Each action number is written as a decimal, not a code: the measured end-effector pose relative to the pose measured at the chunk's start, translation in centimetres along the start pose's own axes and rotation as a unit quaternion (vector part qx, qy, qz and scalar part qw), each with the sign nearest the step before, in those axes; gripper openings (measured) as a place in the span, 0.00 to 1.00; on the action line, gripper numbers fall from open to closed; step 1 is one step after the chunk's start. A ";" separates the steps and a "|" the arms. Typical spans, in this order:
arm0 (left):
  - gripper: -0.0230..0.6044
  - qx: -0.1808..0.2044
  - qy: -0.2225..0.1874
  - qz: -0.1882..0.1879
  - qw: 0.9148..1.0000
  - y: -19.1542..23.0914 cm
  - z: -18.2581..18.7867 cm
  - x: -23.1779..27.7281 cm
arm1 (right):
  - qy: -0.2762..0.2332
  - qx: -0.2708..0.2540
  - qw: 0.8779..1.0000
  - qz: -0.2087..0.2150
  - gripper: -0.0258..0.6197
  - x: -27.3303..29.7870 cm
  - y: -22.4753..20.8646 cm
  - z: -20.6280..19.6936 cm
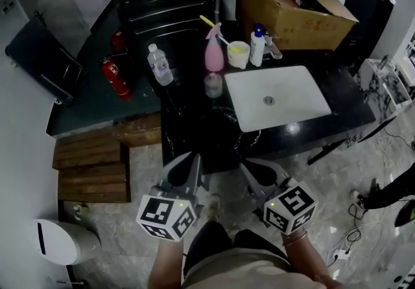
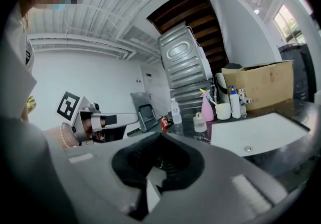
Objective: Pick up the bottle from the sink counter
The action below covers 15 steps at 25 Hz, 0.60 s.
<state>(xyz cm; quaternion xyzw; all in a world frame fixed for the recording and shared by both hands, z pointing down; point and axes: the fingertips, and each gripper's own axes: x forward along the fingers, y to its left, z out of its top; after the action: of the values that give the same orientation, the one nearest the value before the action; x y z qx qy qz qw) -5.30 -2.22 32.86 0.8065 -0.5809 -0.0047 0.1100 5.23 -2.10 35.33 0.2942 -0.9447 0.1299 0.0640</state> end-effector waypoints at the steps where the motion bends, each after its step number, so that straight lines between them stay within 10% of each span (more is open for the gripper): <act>1: 0.04 0.000 0.002 -0.004 1.000 0.5 0.1 0.8 | 0.000 -0.001 1.000 -0.002 0.04 0.9 -0.5 0.3; 15: 0.04 0.015 0.021 -0.091 0.995 6.6 3.1 9.8 | -0.014 0.001 0.999 -0.046 0.04 11.9 -4.8 4.5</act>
<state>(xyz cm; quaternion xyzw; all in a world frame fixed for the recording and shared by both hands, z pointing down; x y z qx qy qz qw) -8.68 -13.94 32.24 0.8576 -0.5025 0.0106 0.1094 -1.95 -13.62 34.33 0.3392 -0.9309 0.1231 0.0564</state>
